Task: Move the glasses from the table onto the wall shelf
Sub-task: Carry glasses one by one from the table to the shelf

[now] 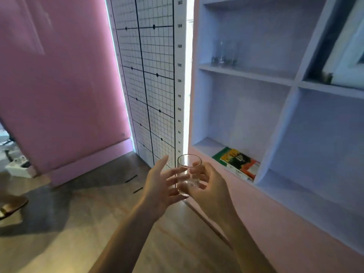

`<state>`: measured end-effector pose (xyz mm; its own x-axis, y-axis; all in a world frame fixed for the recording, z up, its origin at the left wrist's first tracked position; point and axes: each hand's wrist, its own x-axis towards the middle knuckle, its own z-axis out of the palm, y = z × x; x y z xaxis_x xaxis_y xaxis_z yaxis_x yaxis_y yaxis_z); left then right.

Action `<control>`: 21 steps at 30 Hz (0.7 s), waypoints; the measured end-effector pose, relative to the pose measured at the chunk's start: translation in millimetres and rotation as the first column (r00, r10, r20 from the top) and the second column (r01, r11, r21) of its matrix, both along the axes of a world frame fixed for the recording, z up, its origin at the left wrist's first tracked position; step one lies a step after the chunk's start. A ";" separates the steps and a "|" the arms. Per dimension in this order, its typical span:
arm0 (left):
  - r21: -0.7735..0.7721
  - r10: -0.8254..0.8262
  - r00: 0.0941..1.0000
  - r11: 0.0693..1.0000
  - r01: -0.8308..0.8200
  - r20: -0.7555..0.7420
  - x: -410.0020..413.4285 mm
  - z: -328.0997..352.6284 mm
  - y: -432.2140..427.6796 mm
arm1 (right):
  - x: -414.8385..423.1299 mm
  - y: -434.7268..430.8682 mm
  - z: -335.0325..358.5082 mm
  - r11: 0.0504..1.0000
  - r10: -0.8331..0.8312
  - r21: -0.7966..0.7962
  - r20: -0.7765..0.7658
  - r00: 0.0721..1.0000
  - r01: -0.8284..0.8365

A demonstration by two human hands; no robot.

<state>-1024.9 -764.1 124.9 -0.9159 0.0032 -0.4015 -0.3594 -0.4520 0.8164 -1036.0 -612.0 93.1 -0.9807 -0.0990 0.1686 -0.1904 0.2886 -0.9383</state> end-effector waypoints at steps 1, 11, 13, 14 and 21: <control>0.005 0.002 1.000 1.000 -0.002 -0.012 -17.4 5.0 0.5 | -18.7 1.0 6.4 1.000 0.012 -0.002 -0.017 1.000 -0.012; 0.022 -0.067 0.982 0.997 0.072 -0.174 -150.9 74.8 9.6 | -159.5 16.3 82.1 0.997 -0.041 0.047 -0.251 0.967 0.054; 0.016 -0.081 0.971 0.996 0.086 -0.223 -176.0 92.9 11.8 | -183.8 16.8 102.9 0.991 -0.067 0.091 -0.303 0.951 0.099; 0.016 -0.095 0.964 0.995 0.102 -0.248 -189.1 101.4 12.4 | -195.8 17.3 113.3 0.987 -0.083 0.106 -0.328 0.941 0.124; 0.042 -0.218 0.904 0.967 0.250 -0.367 -285.9 166.0 10.2 | -283.6 14.1 182.0 0.938 -0.279 0.062 -0.449 0.849 0.341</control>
